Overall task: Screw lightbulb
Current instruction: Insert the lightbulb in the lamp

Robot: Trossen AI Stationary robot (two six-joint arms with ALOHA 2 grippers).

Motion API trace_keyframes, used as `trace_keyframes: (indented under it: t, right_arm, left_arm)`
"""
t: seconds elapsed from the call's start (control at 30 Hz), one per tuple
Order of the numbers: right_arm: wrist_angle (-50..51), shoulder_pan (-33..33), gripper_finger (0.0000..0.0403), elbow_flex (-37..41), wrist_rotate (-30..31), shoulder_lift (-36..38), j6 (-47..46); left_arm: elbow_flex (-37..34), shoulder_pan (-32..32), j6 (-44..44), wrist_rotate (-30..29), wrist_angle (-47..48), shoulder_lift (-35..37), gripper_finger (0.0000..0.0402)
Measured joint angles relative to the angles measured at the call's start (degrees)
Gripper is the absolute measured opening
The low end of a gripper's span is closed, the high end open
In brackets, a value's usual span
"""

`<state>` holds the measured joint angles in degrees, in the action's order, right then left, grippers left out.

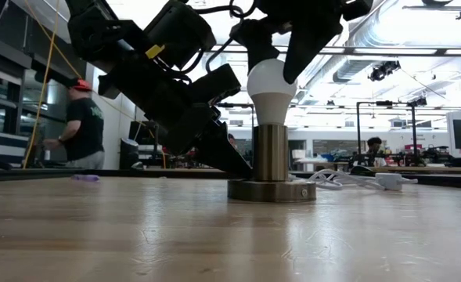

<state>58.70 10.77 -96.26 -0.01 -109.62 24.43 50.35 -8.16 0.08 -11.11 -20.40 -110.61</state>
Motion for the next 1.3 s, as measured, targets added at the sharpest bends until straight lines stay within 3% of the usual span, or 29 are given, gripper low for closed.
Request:
trace_keyframes:
  t: [0.2, 0.5, 0.93, 1.3]
  right_arm:
    - [0.07, 0.00, 0.0262, 0.00, 0.29, -0.04, -6.69]
    - [0.09, 0.17, 0.0261, 0.00, 3.07, -0.07, -27.30]
    - [0.19, 0.09, 0.0260, 0.00, 2.23, -0.07, -51.51]
    - [-5.45, 0.08, 0.0260, -0.03, 0.33, -0.04, -62.76]
  left_arm:
    - [0.00, 0.00, 0.02, 0.02, 0.00, 0.00, 0.0000]
    - [0.00, 0.00, 0.04, -0.03, 0.00, 0.00, 0.0000]
    - [0.00, -0.05, 0.11, -0.56, 0.00, 0.00, 0.0000]
    - [-0.04, -0.09, 0.10, -1.01, 0.00, 0.02, 0.0000]
